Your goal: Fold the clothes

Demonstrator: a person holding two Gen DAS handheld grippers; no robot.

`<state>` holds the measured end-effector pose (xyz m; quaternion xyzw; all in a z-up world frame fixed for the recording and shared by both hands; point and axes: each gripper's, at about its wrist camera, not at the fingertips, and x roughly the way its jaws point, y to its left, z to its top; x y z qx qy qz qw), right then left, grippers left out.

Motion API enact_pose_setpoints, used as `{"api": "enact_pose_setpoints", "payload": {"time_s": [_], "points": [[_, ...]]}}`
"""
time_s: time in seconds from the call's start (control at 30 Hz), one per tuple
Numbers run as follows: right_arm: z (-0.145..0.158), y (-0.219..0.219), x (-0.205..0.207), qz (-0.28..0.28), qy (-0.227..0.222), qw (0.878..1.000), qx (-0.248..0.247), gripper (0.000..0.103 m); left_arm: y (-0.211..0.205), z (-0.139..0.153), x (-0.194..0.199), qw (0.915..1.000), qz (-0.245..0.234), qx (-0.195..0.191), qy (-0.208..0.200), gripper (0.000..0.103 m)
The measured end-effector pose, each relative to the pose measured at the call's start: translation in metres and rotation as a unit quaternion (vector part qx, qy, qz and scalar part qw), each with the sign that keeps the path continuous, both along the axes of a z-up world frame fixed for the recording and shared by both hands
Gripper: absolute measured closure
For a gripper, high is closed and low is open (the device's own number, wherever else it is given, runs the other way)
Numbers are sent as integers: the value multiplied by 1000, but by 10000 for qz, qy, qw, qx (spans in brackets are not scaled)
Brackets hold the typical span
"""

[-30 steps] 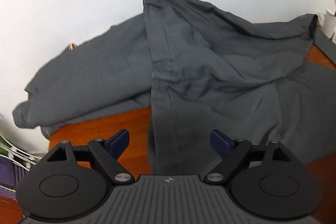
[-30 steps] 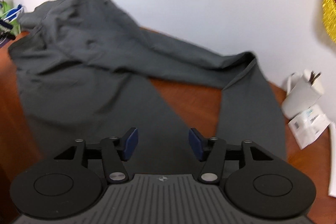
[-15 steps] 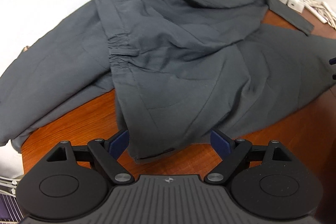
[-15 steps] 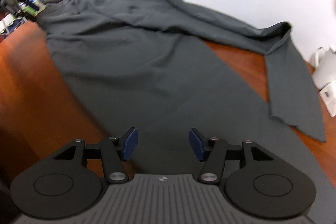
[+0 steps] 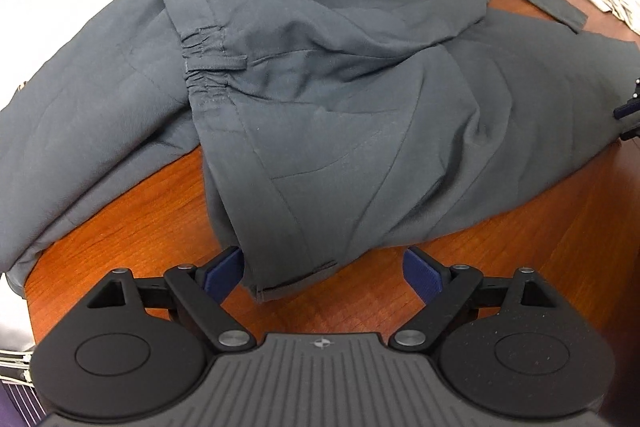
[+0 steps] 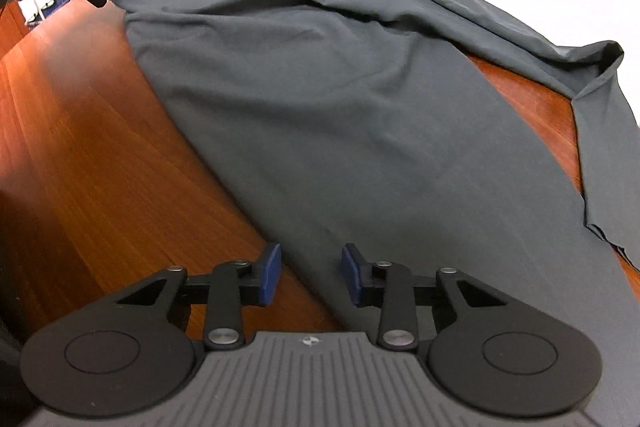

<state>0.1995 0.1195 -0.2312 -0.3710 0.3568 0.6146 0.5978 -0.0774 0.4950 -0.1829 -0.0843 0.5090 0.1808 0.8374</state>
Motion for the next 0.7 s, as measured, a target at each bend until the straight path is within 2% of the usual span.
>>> {"api": "enact_pose_setpoints", "payload": {"time_s": [0.1,0.17,0.2,0.23,0.3,0.37,0.5,0.7], "points": [[0,3,3,-54,119,9999,9,80,1,-2,1,10000,12,-30,-56,15],[1,6,7,-122,227,9996,-63,96,0,-2,2,9999,6,-14,-118,16],[2,8,10,-160,240,9995,-127,98,0,-2,3,9999,-1,1,-158,21],[2,8,10,-166,235,9994,-175,99,-1,-1,3,9998,-13,-14,-218,27],[3,9,11,-162,221,9993,-260,99,-2,0,4,9996,-25,-61,-263,65],[3,8,10,-151,178,9992,-314,99,-4,3,4,9995,-57,-121,-300,79],[4,-1,13,-141,170,9989,-419,99,-13,8,1,9990,-153,-281,-324,86],[7,-23,19,-14,93,9980,-630,99,-42,17,-7,9976,-83,-518,-447,86]]}}
